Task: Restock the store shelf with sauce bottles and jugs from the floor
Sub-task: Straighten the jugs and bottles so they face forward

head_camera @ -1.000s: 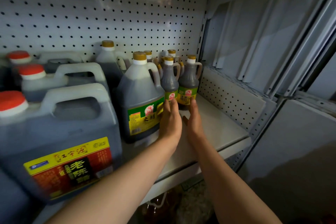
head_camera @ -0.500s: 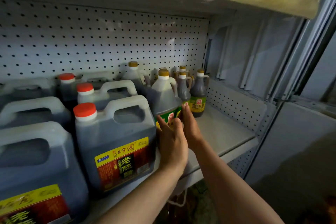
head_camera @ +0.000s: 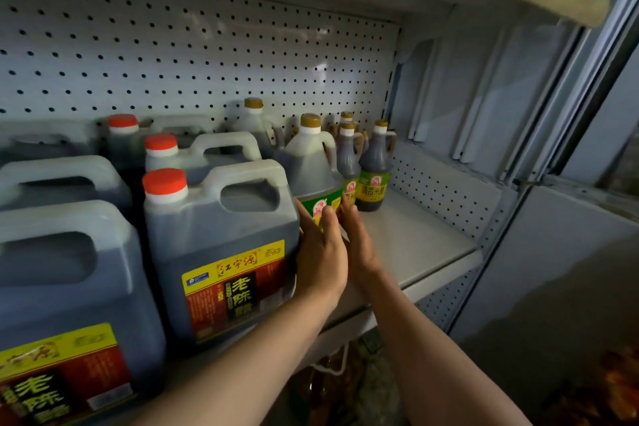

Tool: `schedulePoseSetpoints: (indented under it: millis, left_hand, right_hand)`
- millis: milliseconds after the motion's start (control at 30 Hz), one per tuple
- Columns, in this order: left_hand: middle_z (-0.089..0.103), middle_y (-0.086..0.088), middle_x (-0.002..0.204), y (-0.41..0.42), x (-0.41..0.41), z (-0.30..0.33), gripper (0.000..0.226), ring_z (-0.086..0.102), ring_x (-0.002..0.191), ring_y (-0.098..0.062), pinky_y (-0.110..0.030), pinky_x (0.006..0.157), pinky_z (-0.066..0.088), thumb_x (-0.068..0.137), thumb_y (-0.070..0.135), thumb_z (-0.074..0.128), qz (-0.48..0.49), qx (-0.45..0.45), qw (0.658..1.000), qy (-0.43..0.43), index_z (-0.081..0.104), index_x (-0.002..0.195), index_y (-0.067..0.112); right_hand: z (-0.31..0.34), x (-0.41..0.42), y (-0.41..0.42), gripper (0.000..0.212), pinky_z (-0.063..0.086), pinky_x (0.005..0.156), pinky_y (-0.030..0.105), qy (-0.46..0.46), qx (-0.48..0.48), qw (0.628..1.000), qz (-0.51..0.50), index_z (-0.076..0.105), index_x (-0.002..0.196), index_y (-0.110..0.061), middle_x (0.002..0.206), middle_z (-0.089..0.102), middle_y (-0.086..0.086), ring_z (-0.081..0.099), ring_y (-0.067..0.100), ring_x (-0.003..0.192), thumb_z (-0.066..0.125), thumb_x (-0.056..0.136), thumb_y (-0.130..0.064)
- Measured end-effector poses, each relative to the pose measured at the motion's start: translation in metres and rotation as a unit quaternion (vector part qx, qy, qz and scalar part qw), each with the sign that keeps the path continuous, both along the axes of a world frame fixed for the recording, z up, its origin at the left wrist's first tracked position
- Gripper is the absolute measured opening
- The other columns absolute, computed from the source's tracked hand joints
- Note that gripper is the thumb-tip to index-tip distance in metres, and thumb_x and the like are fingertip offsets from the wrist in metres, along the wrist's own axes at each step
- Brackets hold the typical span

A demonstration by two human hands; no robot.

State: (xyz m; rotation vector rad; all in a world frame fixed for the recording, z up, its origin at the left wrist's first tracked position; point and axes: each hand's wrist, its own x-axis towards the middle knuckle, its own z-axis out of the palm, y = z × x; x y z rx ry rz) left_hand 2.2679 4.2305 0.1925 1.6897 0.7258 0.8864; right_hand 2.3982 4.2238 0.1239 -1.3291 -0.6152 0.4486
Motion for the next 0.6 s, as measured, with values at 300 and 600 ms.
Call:
schedulePoseSetpoints:
  millis: [300,600]
  left_hand:
    - [-0.008,0.008,0.166,-0.007,0.006,-0.015,0.061,-0.007,0.146,-0.001,-0.02,0.111,0.006,0.103,0.049,0.024,0.053,0.002,0.998,0.024,-0.006,0.156,0.043]
    - [-0.007,0.006,0.166,0.0,0.023,-0.043,0.067,-0.012,0.135,0.01,-0.017,0.111,-0.004,0.094,0.059,0.02,0.095,0.02,0.995,0.007,0.001,0.156,0.044]
  right_hand:
    - [-0.012,0.005,-0.002,0.059,0.022,0.124,0.055,-0.044,0.033,0.996,0.067,0.032,0.157,-0.04,0.162,0.037,-0.005,0.034,0.021,0.15,0.049,0.102,-0.054]
    - [-0.01,0.006,-0.005,0.066,0.029,0.124,0.046,-0.069,0.072,0.993,0.064,0.036,0.155,-0.039,0.158,0.04,-0.018,0.038,0.005,0.146,0.053,0.094,-0.057]
